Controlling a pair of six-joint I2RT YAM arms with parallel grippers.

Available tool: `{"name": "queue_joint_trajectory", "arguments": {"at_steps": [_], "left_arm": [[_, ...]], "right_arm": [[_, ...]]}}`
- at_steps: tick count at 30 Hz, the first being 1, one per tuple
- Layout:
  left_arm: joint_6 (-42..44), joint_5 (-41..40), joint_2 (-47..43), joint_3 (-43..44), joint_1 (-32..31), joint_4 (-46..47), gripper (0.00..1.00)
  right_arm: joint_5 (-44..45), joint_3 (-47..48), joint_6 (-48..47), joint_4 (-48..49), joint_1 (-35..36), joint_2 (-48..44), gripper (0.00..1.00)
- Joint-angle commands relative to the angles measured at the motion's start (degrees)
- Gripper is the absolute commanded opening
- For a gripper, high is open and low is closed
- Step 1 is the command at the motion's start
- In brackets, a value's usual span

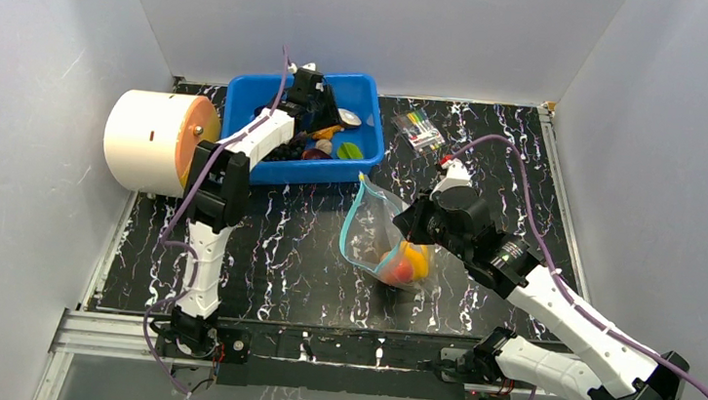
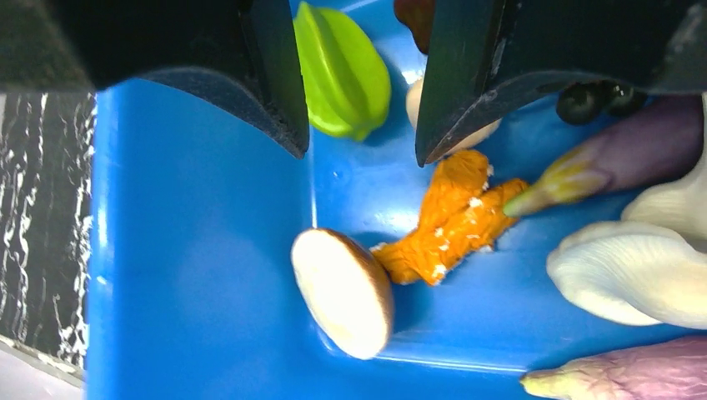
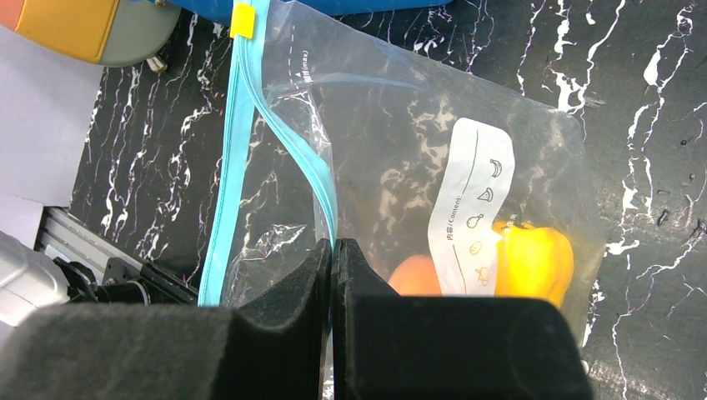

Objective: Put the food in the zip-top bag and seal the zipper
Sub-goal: Pick up the fake vegetable from the bin.

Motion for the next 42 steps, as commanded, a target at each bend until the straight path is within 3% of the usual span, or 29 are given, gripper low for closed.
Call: {"name": "queue_joint_trajectory", "arguments": {"at_steps": [1, 13, 32, 42], "left_arm": [[-2.93, -2.03, 1.61, 4.19, 1.0, 3.1, 0.5], [-5.58, 2.99, 10.22, 10.87, 2.02, 7.62, 0.49], [-9.71, 3.84, 14.15, 11.87, 2.25, 10.09, 0.44], [-9.75, 5.67, 12.77, 10.95, 2.28, 11.72, 0.05]], "right_arm": [[0.81, 2.86, -1.12, 2.31, 0.22, 0.15, 0.0], [1.52, 3.05, -1.94, 1.47, 0.19, 0.28, 0.0], [2.61, 4.34, -2.11, -0.15, 0.23, -0.46, 0.0], [2.49, 4.65, -1.89, -1.11, 0.22, -0.9, 0.0]]}}
